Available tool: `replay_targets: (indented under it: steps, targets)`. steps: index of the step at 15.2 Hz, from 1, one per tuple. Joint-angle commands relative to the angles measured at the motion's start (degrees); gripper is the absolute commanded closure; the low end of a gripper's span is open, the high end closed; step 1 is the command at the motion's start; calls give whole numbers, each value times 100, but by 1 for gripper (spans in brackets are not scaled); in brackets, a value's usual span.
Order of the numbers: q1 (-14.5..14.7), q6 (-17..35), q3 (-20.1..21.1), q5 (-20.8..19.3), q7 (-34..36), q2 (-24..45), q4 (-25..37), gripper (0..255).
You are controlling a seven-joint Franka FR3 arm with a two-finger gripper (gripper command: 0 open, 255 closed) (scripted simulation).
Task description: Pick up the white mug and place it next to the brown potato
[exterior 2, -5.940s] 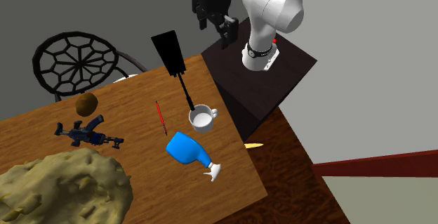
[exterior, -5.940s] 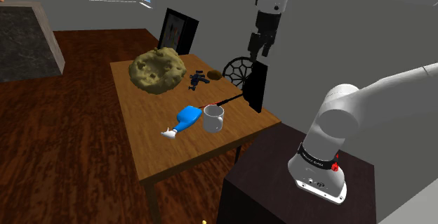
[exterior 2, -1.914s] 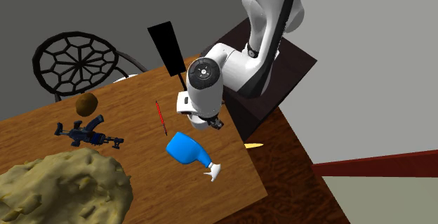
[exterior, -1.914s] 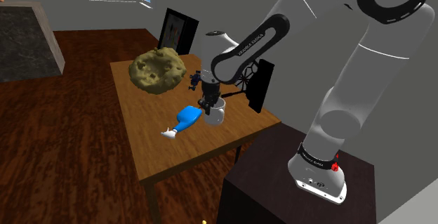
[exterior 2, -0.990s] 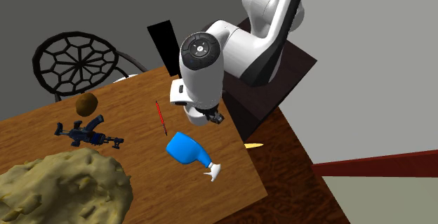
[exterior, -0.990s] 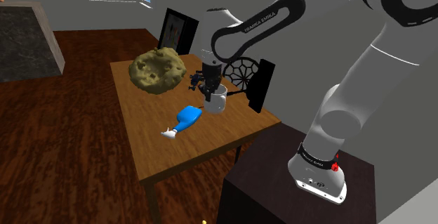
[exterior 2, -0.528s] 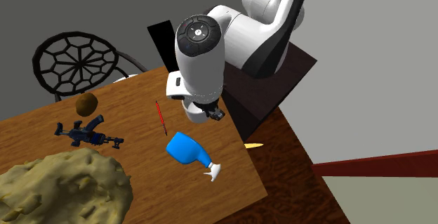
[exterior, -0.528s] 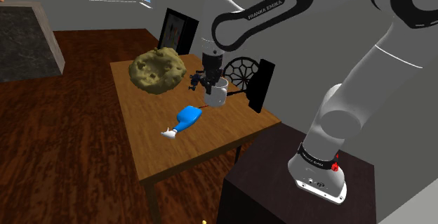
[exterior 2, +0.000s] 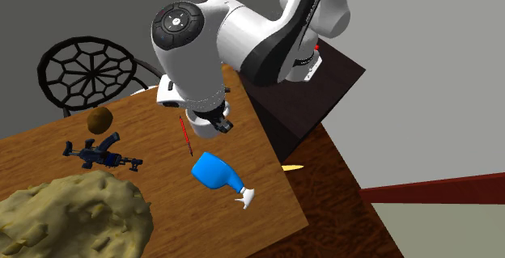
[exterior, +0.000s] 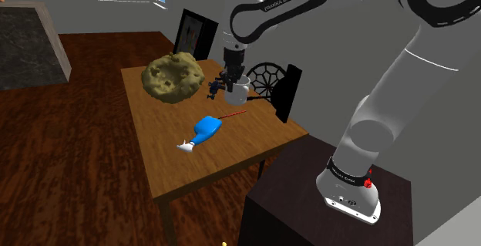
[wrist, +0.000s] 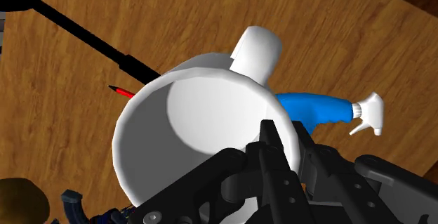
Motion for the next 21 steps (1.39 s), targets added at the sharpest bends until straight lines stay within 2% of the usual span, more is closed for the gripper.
replay_targets:
  steps: [1,12,21]
  targets:
    - [-129,-12,-158,-55,-255,205,214,255]
    - [-718,-320,-766,-126,-1414,1693,2015,255]
    - [-1223,-978,-1045,4,-2227,3272,4254,255]
